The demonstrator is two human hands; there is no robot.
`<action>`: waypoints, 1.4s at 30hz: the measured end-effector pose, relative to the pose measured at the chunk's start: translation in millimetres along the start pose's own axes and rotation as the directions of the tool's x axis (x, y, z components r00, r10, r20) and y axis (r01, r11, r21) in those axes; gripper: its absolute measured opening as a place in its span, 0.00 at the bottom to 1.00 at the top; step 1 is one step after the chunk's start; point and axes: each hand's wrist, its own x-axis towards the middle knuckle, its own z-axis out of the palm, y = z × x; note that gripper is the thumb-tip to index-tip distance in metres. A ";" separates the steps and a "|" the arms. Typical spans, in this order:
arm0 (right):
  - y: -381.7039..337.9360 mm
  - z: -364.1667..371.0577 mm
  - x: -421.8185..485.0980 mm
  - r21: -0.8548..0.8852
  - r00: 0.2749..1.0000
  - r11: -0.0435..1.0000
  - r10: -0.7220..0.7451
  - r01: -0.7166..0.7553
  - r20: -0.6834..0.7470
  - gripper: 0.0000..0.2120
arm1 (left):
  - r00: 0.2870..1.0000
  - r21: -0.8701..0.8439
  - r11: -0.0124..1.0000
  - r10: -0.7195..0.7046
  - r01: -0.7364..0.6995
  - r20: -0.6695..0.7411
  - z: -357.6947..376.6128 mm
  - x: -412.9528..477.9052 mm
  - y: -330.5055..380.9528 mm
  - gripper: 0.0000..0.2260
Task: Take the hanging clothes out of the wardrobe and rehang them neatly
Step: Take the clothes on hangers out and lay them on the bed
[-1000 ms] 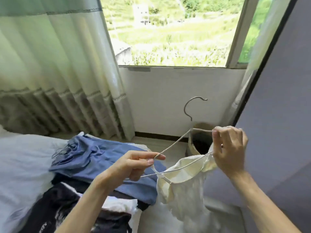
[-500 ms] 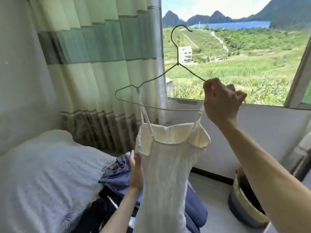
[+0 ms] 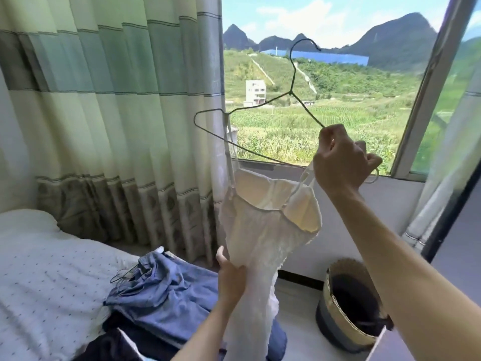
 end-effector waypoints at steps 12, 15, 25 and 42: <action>67.7 68.4 -170.8 -0.090 0.810 0.984 -0.073 0.153 0.582 0.07 | 0.972 -0.142 0.978 0.126 -0.155 -0.197 -101.3 -84.0 -23.6 0.16; 40.6 83.1 -238.4 0.049 0.696 0.984 -0.158 0.174 0.700 0.07 | 0.928 -0.099 0.985 0.098 -0.142 -0.359 -141.6 -121.5 -27.7 0.13; -119.6 65.4 -419.9 0.649 0.258 0.750 -0.657 0.127 0.709 0.12 | 0.565 -0.140 0.989 -0.145 0.054 -0.812 -273.6 -258.4 -66.2 0.14; -293.5 -76.8 -568.9 0.912 -0.016 0.355 -0.933 -0.207 0.359 0.08 | -0.275 -0.071 0.995 -0.049 0.070 -0.960 -381.0 -496.9 -28.7 0.12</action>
